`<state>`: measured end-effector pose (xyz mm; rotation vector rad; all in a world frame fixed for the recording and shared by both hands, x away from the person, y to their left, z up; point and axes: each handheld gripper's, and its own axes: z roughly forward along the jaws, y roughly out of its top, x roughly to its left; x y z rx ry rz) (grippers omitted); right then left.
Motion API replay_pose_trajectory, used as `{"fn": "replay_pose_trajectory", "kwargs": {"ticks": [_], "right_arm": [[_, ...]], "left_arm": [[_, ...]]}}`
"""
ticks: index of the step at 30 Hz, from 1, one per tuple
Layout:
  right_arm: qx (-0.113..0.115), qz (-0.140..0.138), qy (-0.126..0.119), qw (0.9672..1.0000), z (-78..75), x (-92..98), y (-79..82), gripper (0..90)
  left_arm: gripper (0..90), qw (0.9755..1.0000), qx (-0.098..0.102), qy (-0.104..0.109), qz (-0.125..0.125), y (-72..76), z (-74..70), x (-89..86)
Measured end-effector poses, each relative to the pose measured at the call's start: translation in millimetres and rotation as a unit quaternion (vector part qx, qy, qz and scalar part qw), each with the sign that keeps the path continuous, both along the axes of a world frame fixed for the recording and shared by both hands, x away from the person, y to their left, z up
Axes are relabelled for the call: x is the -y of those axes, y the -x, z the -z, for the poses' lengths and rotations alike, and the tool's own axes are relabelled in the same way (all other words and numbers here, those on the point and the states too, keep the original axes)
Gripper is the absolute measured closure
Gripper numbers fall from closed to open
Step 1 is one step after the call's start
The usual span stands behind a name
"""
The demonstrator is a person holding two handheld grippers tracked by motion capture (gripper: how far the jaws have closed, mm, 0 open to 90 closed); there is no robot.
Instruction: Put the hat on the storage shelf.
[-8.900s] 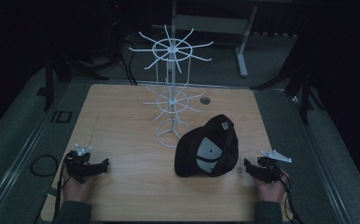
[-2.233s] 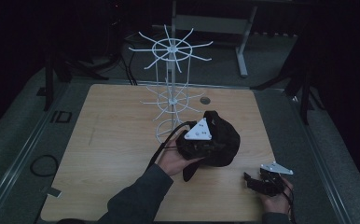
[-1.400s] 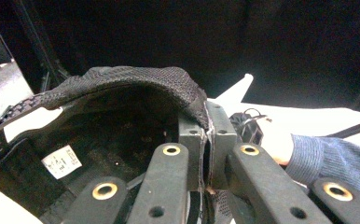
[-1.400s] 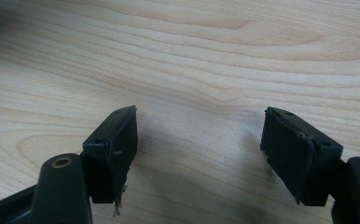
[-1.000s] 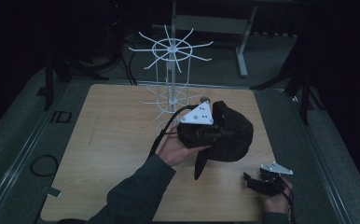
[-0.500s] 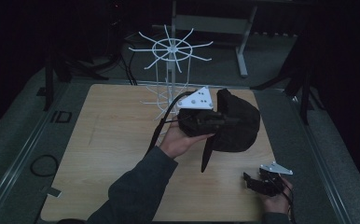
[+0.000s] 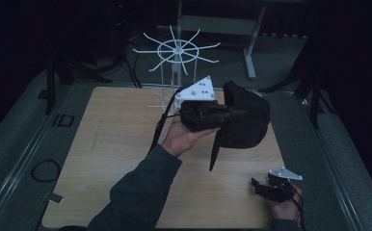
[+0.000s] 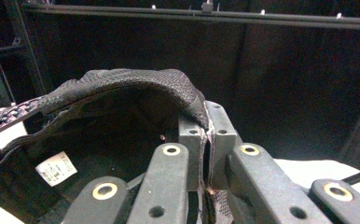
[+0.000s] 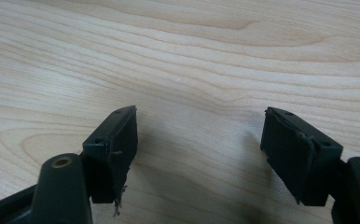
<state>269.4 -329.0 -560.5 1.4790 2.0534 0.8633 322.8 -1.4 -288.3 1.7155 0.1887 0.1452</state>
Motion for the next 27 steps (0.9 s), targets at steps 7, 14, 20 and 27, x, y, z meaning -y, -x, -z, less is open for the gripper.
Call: {"fn": "replay_pose_trajectory", "kwargs": {"ticks": [7, 14, 20, 27], "right_arm": [[0.0, -0.001, 0.0, 1.0, 0.1, 0.0, 0.1, 26.9], [0.001, -0.001, -0.001, 1.0, 0.1, -0.2, 0.2, 26.8], [0.001, -0.002, -0.001, 1.0, 0.2, -0.3, 0.4, 26.8], [0.002, -0.003, -0.001, 1.0, 0.3, -0.5, 0.7, 26.8]], "left_arm": [[88.0, 0.9999, 0.006, 0.008, -0.003, -0.4, -8.3, -4.1], [88.0, 0.9998, 0.01, 0.019, -0.002, -0.8, -16.3, -7.1], [88.0, 0.9996, 0.019, 0.021, -0.003, 0.2, -23.7, -6.9], [88.0, 0.9993, 0.027, 0.027, -0.001, -0.4, -33.4, -8.8]]}}
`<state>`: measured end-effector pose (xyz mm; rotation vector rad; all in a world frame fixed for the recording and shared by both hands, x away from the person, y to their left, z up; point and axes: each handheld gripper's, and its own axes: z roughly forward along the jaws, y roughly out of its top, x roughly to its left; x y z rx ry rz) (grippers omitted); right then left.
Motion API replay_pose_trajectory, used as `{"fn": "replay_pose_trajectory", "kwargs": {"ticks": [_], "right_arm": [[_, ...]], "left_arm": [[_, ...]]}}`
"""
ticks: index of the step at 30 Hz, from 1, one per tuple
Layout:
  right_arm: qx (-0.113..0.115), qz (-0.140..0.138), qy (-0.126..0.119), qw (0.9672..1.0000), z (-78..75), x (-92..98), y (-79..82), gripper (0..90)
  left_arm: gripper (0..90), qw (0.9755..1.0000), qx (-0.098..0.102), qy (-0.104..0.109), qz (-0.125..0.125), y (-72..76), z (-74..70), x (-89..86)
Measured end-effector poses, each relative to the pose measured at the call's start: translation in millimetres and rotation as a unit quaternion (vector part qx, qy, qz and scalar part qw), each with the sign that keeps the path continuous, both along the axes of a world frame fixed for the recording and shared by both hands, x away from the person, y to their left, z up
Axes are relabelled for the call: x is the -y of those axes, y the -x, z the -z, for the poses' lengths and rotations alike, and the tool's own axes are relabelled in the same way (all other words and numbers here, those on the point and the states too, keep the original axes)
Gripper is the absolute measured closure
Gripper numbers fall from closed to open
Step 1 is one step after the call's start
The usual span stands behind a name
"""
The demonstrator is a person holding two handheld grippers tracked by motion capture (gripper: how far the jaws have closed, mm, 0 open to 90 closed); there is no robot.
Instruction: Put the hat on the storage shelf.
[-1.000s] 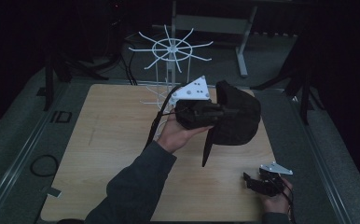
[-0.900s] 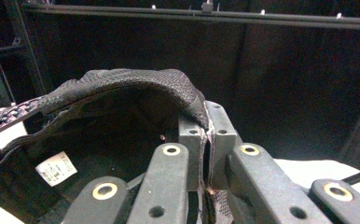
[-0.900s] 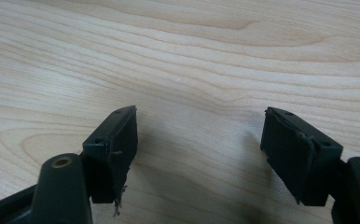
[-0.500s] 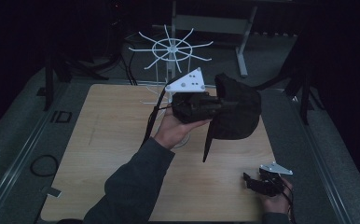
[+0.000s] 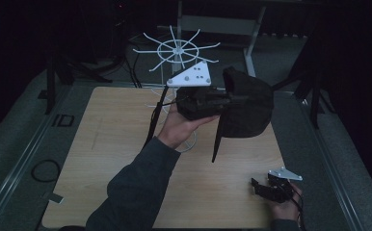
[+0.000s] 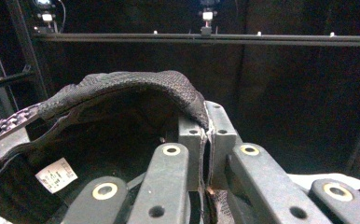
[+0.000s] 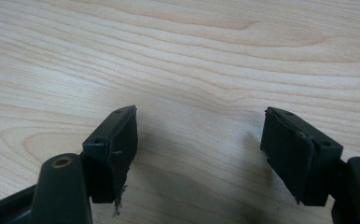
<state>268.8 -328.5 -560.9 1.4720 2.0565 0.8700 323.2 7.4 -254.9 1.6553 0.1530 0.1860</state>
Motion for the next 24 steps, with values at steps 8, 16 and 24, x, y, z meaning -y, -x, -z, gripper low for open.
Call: {"fn": "replay_pose_trajectory", "kwargs": {"ticks": [8, 16, 24], "right_arm": [[-0.001, 0.0, -0.001, 1.0, -0.1, -0.3, 0.2, 26.9], [-0.001, 0.0, -0.001, 1.0, -0.1, -0.4, 0.5, 26.8], [-0.001, -0.003, 0.0, 1.0, 0.0, -0.6, 1.0, 26.8]], "left_arm": [[88.0, 0.9999, 0.008, 0.011, 0.002, -0.5, -9.4, -0.9], [88.0, 0.9997, 0.014, 0.019, 0.002, -2.9, -17.1, -2.0], [88.0, 0.9994, 0.019, 0.028, 0.004, -8.7, -23.9, -0.1]]}}
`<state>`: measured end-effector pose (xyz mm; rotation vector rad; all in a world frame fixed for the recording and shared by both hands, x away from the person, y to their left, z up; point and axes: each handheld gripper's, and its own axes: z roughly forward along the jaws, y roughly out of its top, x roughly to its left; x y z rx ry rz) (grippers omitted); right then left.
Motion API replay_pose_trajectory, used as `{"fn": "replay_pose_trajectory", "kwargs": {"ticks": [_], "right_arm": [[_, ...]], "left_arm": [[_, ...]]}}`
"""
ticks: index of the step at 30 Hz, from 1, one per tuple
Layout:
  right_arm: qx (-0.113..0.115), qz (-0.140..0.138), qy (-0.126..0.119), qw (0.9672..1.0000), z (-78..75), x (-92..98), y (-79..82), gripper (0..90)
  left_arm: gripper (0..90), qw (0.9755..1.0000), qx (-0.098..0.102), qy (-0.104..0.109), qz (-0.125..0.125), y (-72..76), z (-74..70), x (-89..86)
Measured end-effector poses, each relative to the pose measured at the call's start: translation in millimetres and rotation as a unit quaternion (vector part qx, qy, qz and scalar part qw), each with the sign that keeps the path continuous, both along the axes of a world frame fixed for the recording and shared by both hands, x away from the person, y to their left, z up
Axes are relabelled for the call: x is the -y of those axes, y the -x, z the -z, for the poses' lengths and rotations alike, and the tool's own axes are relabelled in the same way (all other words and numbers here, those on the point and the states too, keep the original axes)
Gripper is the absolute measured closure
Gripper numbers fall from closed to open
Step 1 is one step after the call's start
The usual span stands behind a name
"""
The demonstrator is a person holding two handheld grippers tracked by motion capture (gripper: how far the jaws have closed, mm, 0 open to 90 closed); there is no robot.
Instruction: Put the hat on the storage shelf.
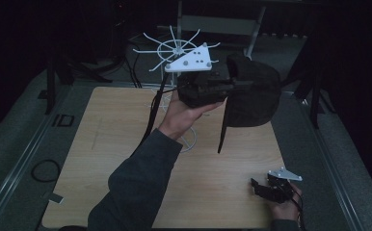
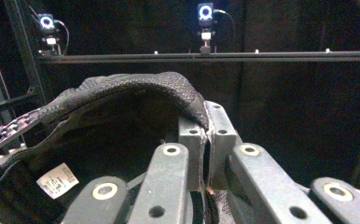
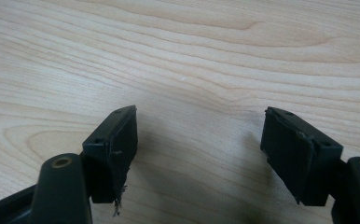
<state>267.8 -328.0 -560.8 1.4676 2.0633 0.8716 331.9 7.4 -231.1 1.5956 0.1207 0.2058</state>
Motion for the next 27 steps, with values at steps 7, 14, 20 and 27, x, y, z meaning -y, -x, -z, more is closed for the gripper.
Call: {"fn": "replay_pose_trajectory", "kwargs": {"ticks": [7, 14, 20, 27], "right_arm": [[0.0, -0.002, 0.0, 1.0, 0.0, 0.0, 0.2, 26.8], [0.001, -0.004, 0.0, 1.0, 0.2, -0.1, 0.3, 26.8], [0.001, -0.005, 0.0, 1.0, 0.2, -0.2, 0.4, 26.9], [0.001, -0.005, 0.0, 1.0, 0.2, -0.4, 0.6, 26.8]], "left_arm": [[88.0, 0.9998, 0.0, 0.015, -0.011, -3.5, -3.1, -8.9], [87.9, 0.9991, 0.005, 0.033, -0.025, -3.7, -7.6, -24.1], [87.9, 0.9987, 0.008, 0.038, -0.034, 0.1, -4.5, -34.7], [87.9, 0.9982, -0.004, 0.038, -0.047, 2.6, 10.3, -45.0]]}}
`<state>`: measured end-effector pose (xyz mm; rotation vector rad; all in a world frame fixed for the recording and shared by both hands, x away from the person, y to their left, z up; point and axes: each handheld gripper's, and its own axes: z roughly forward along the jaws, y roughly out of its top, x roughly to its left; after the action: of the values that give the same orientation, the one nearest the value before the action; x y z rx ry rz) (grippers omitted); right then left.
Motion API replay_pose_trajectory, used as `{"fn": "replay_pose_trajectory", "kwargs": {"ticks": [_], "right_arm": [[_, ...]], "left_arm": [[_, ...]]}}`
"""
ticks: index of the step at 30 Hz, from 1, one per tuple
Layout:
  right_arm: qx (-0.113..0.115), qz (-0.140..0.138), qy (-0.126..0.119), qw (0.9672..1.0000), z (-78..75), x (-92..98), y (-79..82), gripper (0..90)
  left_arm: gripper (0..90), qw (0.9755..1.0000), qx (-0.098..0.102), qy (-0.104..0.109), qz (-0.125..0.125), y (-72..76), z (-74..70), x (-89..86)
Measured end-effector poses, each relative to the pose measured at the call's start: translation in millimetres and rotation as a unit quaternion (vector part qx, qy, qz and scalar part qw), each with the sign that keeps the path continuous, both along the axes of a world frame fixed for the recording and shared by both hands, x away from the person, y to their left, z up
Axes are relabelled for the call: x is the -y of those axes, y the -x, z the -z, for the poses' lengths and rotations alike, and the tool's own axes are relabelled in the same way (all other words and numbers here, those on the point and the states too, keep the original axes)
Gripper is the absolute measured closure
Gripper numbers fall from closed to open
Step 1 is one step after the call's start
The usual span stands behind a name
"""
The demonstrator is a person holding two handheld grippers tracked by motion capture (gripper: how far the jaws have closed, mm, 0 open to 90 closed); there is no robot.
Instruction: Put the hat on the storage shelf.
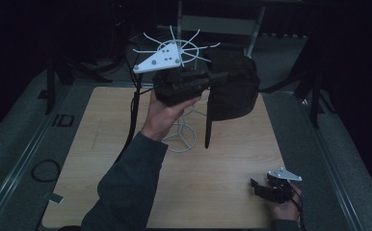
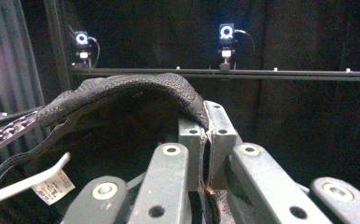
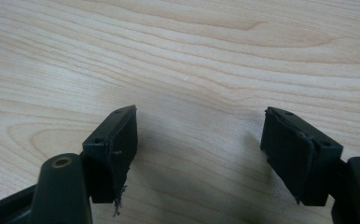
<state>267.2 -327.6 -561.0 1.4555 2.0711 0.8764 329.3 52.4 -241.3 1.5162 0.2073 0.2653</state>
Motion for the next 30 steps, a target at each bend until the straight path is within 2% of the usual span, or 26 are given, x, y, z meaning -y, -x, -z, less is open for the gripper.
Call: {"fn": "replay_pose_trajectory", "kwargs": {"ticks": [7, 18, 22, 24, 30], "right_arm": [[0.0, 0.0, -0.001, 1.0, 0.1, -0.4, 0.1, 26.8], [0.0, -0.002, 0.0, 1.0, 0.0, -0.4, 0.1, 26.9], [0.0, -0.002, 0.0, 1.0, 0.1, -0.5, 0.0, 26.8], [0.0, -0.002, -0.001, 1.0, 0.1, -0.6, 0.1, 26.8], [0.001, -0.002, 0.0, 1.0, 0.1, -0.7, 0.0, 26.8]], "left_arm": [[87.8, 0.9998, -0.017, -0.003, -0.005, -0.2, 20.2, -5.2], [87.2, 0.9996, -0.028, 0.007, 0.004, 8.6, 41.0, -11.2], [85.6, 0.9995, -0.032, 0.001, 0.006, 12.0, 48.3, -14.6], [83.4, 0.9992, -0.038, -0.009, -0.002, 12.3, 52.6, -15.0], [66.6, 0.9984, -0.056, 0.002, -0.004, 9.3, 60.2, -20.1]]}}
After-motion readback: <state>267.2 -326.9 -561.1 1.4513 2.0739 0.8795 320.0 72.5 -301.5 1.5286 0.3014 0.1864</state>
